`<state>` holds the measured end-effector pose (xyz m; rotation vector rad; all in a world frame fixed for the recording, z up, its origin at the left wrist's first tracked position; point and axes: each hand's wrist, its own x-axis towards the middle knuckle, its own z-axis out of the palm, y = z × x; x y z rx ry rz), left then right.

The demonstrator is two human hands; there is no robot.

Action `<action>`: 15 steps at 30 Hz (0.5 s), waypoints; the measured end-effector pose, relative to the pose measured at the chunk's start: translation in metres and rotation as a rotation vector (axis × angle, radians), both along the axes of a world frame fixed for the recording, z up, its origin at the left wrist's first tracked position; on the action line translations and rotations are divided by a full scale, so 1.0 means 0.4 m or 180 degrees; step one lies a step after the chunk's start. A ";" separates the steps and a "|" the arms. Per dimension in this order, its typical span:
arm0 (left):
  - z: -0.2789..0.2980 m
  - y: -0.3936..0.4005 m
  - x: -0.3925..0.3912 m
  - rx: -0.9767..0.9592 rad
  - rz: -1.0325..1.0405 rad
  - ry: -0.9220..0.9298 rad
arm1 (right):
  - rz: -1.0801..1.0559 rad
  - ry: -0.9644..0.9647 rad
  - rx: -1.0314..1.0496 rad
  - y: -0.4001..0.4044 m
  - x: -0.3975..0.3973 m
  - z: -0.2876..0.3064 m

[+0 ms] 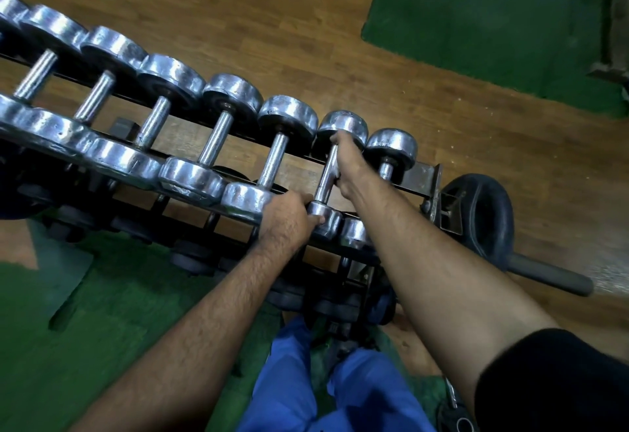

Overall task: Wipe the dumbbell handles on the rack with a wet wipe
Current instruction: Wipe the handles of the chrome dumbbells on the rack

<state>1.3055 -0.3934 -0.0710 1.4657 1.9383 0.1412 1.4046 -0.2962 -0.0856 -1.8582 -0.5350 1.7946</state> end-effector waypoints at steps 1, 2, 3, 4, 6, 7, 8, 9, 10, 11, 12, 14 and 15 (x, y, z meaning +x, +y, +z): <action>0.000 0.000 0.000 0.0000 -0.0002 0.0000 | 0.0103 -0.0234 0.0084 0.008 -0.009 -0.006; -0.001 -0.002 0.000 -0.0006 -0.0013 -0.0002 | 0.0251 -0.0466 0.0155 0.001 -0.017 -0.013; -0.002 -0.002 0.001 -0.0024 -0.0023 -0.0014 | 0.0422 -0.0621 0.0126 -0.022 -0.020 -0.009; -0.002 -0.001 0.002 -0.0048 -0.0030 -0.0011 | 0.0641 -0.0692 0.0088 -0.047 -0.023 -0.011; -0.001 -0.001 0.002 -0.0122 -0.0064 0.0053 | 0.1127 -0.0834 0.0031 -0.083 -0.018 -0.012; 0.002 -0.001 0.003 -0.0144 -0.0085 0.0092 | 0.1333 -0.0936 0.0027 -0.091 -0.016 -0.012; 0.006 0.001 0.004 -0.0160 -0.0103 0.0136 | 0.1501 -0.1041 0.0079 -0.093 -0.013 -0.024; 0.011 0.002 0.006 -0.0180 -0.0111 0.0181 | 0.1569 -0.1087 0.0076 -0.101 -0.020 -0.014; 0.016 0.002 0.008 -0.0211 -0.0102 0.0216 | 0.1586 -0.1098 0.0041 -0.111 -0.026 -0.011; 0.020 0.002 0.010 -0.0240 -0.0074 0.0249 | 0.1596 -0.1120 -0.0035 -0.124 -0.033 -0.007; 0.025 0.002 0.011 -0.0252 -0.0044 0.0281 | 0.1705 -0.1154 -0.0070 -0.136 -0.035 -0.008; 0.028 0.000 0.013 -0.0225 -0.0047 0.0318 | 0.1825 -0.1123 -0.0011 -0.151 -0.034 -0.002; 0.026 -0.001 0.012 -0.0195 -0.0052 0.0314 | 0.1733 -0.1079 0.0074 -0.152 -0.033 0.001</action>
